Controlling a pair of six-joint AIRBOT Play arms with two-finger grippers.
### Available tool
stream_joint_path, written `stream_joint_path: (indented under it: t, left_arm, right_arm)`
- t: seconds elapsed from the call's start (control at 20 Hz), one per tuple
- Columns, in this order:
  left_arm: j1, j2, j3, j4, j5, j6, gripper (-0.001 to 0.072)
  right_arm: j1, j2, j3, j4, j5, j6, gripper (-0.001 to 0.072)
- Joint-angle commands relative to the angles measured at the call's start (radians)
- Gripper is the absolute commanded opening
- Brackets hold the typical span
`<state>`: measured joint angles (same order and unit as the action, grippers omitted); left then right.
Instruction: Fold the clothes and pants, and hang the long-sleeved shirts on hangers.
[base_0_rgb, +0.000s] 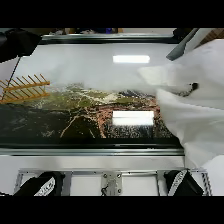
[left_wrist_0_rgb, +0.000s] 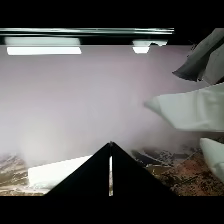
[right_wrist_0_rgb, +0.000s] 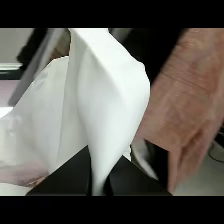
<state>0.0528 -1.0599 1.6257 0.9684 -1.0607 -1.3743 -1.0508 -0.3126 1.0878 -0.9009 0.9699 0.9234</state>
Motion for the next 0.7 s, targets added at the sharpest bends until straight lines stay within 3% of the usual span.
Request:
stream_joint_path:
  t: [0.0,0.25,0.65]
  left_arm:
    - [-0.003,-0.013,-0.002,0.001,0.006,0.011,0.0022]
    - [-0.003,-0.014,-0.002,0.001,0.006,0.018,0.0022]
    - [-0.003,-0.014,-0.002,0.001,-0.032,0.026,0.0022]
  right_arm:
    - [-0.076,0.055,0.000,-0.308,-0.130,0.315,0.0025]
    - [-0.097,0.074,0.000,-0.634,-0.211,0.633,0.0026]
    - [-0.097,-0.094,0.109,-0.693,-0.447,0.654,0.0026]
